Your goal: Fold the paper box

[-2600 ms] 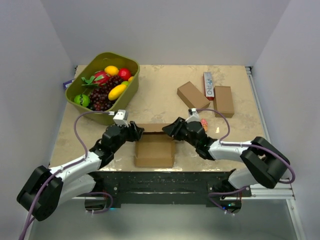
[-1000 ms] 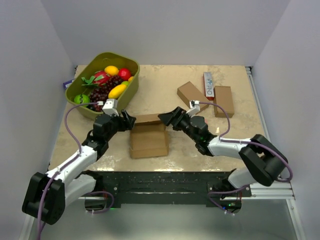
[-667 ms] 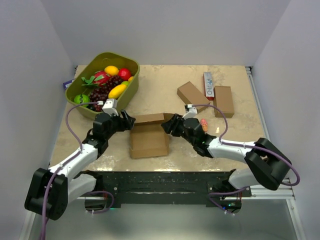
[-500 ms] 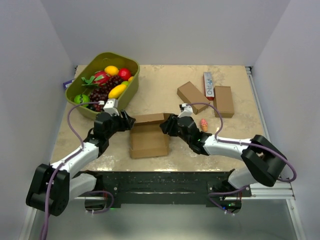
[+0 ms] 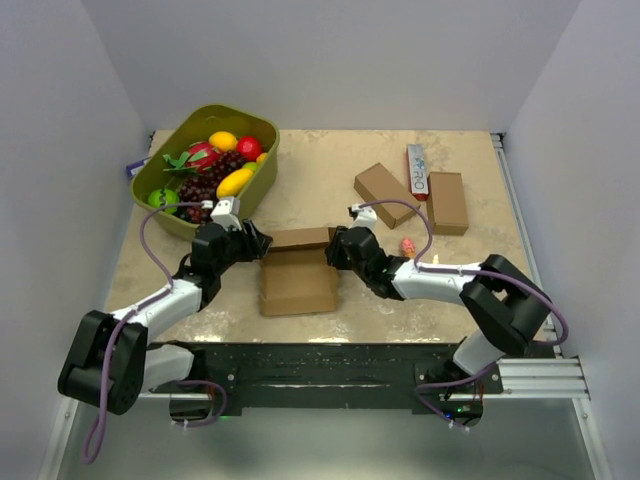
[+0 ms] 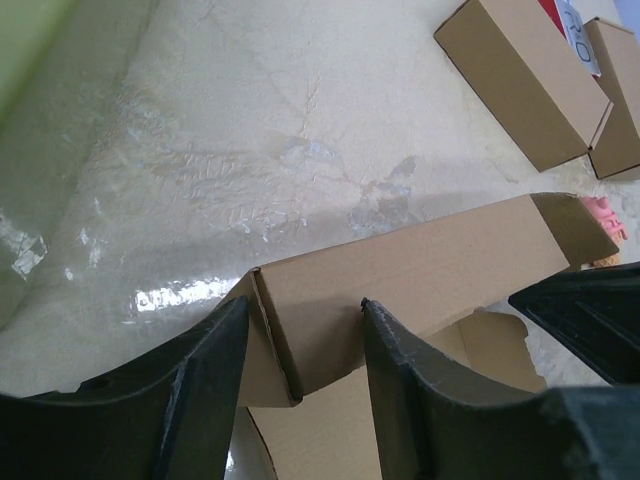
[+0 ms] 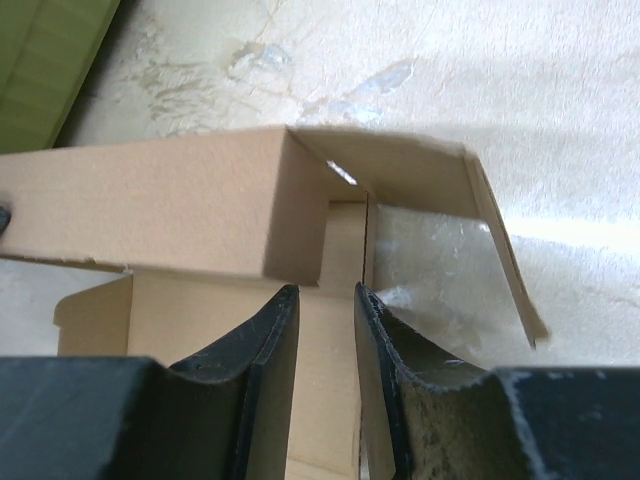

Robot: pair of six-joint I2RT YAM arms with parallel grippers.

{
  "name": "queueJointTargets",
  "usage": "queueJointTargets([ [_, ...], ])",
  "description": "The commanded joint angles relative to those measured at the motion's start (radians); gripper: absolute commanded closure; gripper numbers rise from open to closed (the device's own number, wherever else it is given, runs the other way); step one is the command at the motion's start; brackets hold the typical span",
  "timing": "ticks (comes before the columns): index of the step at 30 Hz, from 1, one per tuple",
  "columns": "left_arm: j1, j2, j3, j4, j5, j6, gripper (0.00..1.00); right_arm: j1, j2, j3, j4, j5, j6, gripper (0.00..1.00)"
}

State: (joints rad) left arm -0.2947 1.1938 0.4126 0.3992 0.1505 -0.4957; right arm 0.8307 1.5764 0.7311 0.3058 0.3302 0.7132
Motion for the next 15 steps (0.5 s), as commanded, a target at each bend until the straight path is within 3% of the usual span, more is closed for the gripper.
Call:
queueJointTargets([
  [1, 0.009, 0.016, 0.015, 0.043, 0.009, 0.002, 0.50, -0.005, 0.040, 0.051, 0.019, 0.052, -0.038, 0.68],
  [15, 0.009, 0.033, 0.006, 0.052, 0.018, 0.003, 0.59, -0.010, 0.099, 0.037, 0.139, 0.017, -0.113, 0.70],
])
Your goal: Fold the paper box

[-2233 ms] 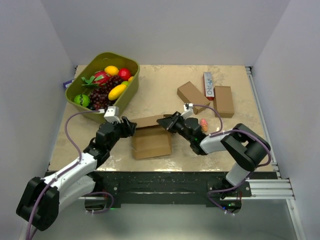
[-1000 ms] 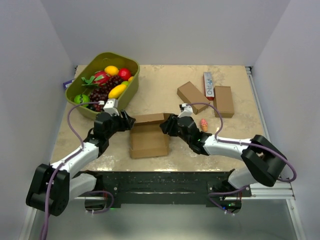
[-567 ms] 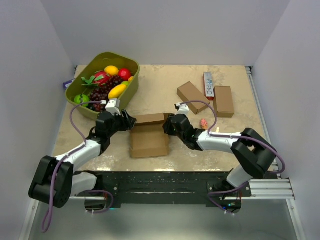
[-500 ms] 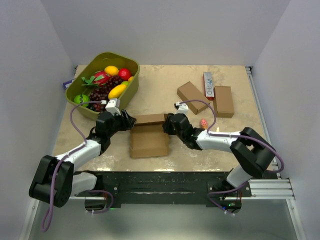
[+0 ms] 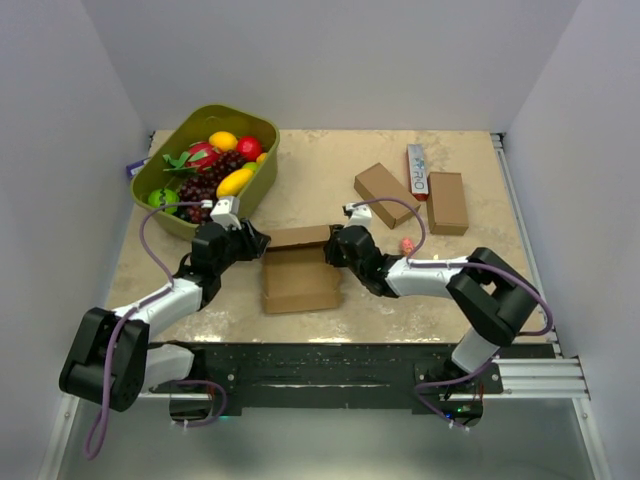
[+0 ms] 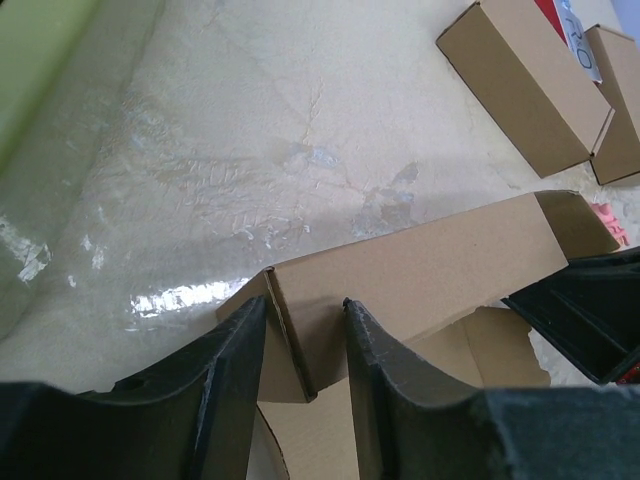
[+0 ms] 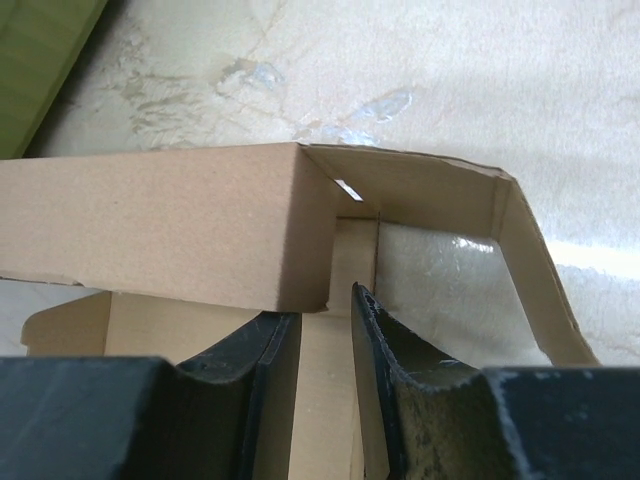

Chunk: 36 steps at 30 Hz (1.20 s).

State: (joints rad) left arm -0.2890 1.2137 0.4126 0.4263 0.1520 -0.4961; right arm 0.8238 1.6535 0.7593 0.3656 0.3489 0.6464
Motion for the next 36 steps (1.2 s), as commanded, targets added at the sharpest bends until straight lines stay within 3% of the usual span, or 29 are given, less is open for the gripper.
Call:
queueJointTargets([
  [1, 0.004, 0.015, 0.006, 0.025, 0.018, 0.004, 0.59, -0.003, 0.032, 0.015, 0.091, -0.011, -0.056, 0.70],
  [12, 0.004, 0.017, 0.011, 0.022, 0.017, 0.004, 0.60, 0.001, 0.017, 0.012, 0.092, -0.053, -0.053, 0.73],
  [22, 0.005, 0.032, 0.012, 0.022, 0.000, 0.018, 0.62, -0.012, -0.104, -0.055, -0.014, 0.010, -0.042, 0.65],
  [36, 0.008, 0.029, 0.017, 0.011, -0.006, 0.030, 0.63, -0.069, -0.120, -0.100, -0.022, 0.002, -0.028, 0.72],
])
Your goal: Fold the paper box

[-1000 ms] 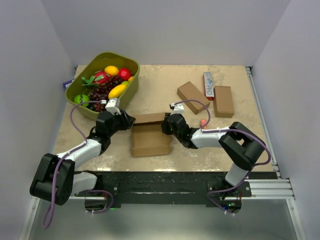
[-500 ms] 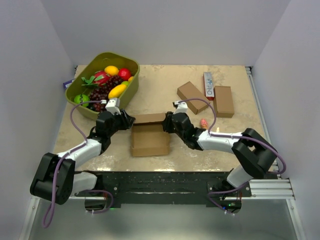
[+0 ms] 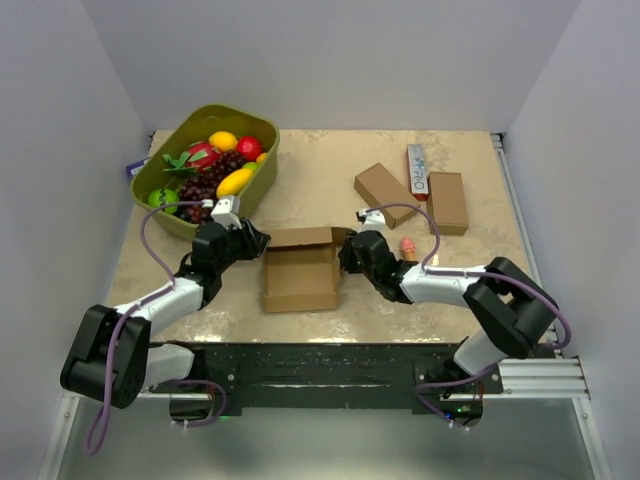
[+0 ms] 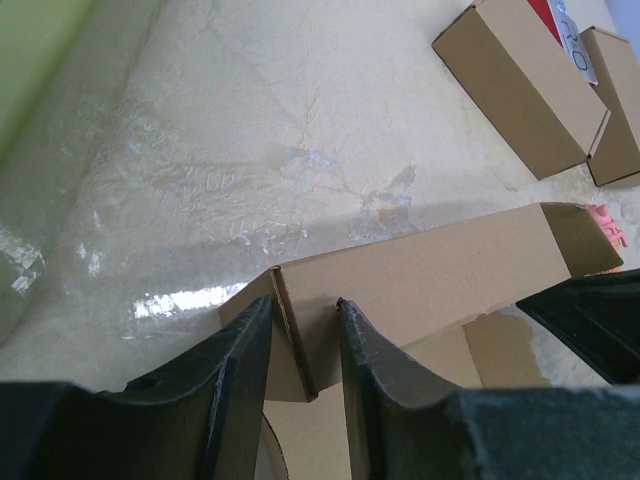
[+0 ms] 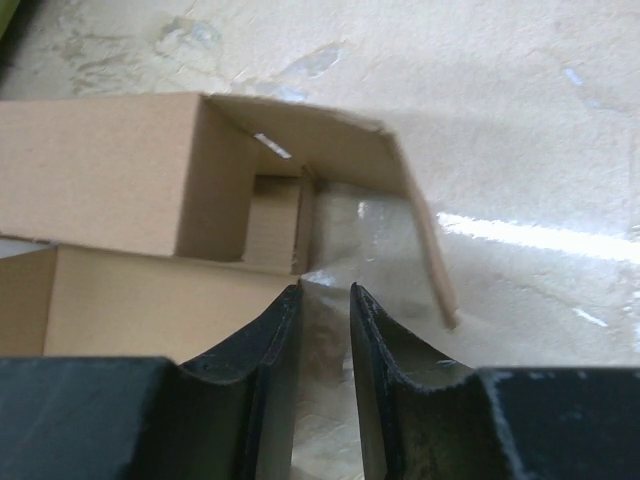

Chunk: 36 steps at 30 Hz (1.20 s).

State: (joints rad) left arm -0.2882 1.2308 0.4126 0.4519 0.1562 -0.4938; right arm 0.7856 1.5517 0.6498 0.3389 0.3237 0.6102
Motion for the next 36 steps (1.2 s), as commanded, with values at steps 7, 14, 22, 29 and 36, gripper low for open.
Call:
queueJointTargets([
  [7, 0.009, 0.012, 0.017, -0.013, -0.007, 0.024, 0.63, -0.042, 0.053, 0.088, 0.011, 0.031, -0.024, 0.83],
  [14, 0.009, 0.012, 0.018, -0.015, -0.006, 0.024, 0.64, -0.042, 0.099, 0.143, 0.037, -0.021, -0.043, 0.86],
  [22, 0.009, 0.010, 0.020, -0.015, -0.003, 0.024, 0.64, -0.040, 0.154, 0.166, 0.063, -0.113, -0.049, 0.88],
  [29, 0.011, 0.013, 0.020, -0.013, -0.001, 0.024, 0.65, -0.040, 0.191, 0.163, 0.086, -0.150, -0.041, 0.89],
  [36, 0.011, 0.018, 0.020, -0.012, 0.000, 0.023, 0.65, -0.025, 0.214, 0.171, 0.118, -0.184, -0.029, 0.90],
])
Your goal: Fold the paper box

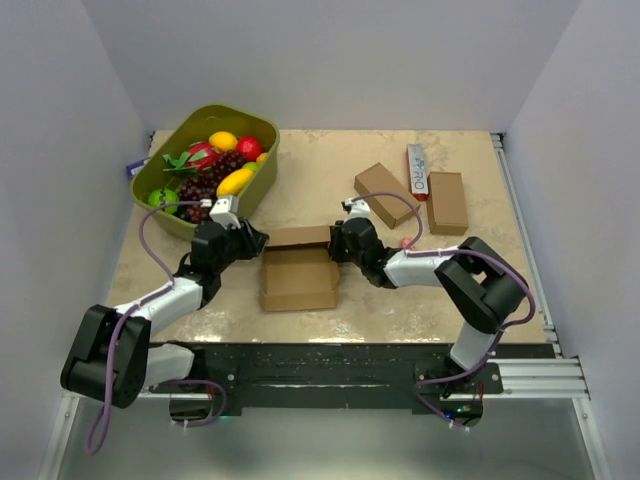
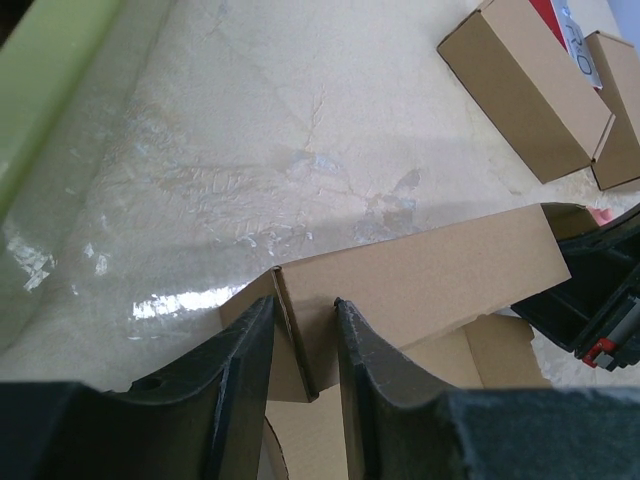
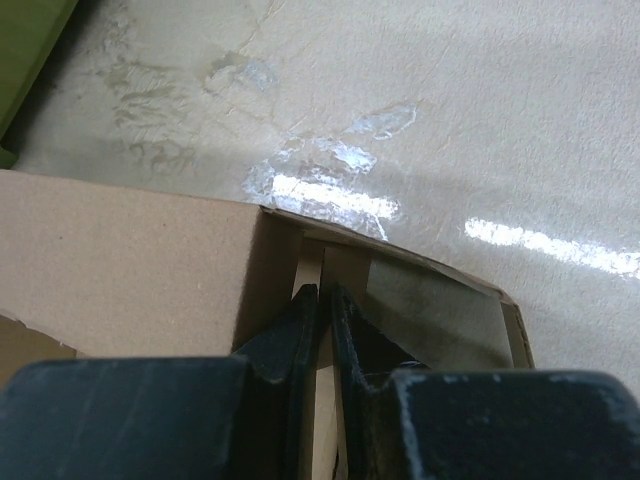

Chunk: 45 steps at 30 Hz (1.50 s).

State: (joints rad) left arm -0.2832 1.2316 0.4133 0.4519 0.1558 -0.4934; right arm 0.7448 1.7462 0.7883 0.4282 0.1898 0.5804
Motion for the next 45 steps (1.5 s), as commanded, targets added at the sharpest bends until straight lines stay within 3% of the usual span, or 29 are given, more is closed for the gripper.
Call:
queueJointTargets([
  [1, 0.006, 0.019, 0.019, -0.012, 0.001, 0.024, 0.65, 0.019, 0.019, 0.032, 0.030, -0.053, 0.004, 0.90],
  [7, 0.006, 0.025, 0.021, -0.010, 0.002, 0.023, 0.66, 0.021, 0.010, 0.028, 0.034, -0.061, 0.016, 0.91],
  [11, 0.006, 0.025, 0.024, -0.015, -0.004, 0.029, 0.67, 0.021, -0.016, 0.040, -0.066, -0.001, 0.022, 0.87],
  [12, 0.006, 0.023, 0.022, -0.016, -0.005, 0.029, 0.67, 0.022, -0.040, 0.039, -0.086, 0.029, 0.025, 0.84],
  [16, 0.006, 0.025, 0.022, -0.016, -0.006, 0.030, 0.68, 0.022, -0.141, -0.004, -0.150, 0.060, 0.007, 0.52],
  [24, 0.006, 0.014, 0.028, -0.027, -0.006, 0.035, 0.68, 0.021, -0.398, -0.113, -0.316, 0.043, 0.019, 0.37],
  [26, 0.007, 0.014, 0.030, -0.027, -0.006, 0.035, 0.68, 0.022, -0.436, -0.124, -0.370, 0.025, 0.015, 0.43],
  [30, 0.006, 0.014, 0.032, -0.028, -0.004, 0.035, 0.68, 0.060, -0.474, -0.127, -0.397, -0.018, 0.022, 0.66],
  [35, 0.006, 0.014, 0.032, -0.030, -0.006, 0.033, 0.68, 0.175, -0.439, -0.080, -0.422, -0.003, 0.047, 0.69],
  [45, 0.006, 0.011, 0.033, -0.032, -0.006, 0.035, 0.68, 0.191, -0.274, -0.008, -0.358, -0.041, 0.029, 0.74],
])
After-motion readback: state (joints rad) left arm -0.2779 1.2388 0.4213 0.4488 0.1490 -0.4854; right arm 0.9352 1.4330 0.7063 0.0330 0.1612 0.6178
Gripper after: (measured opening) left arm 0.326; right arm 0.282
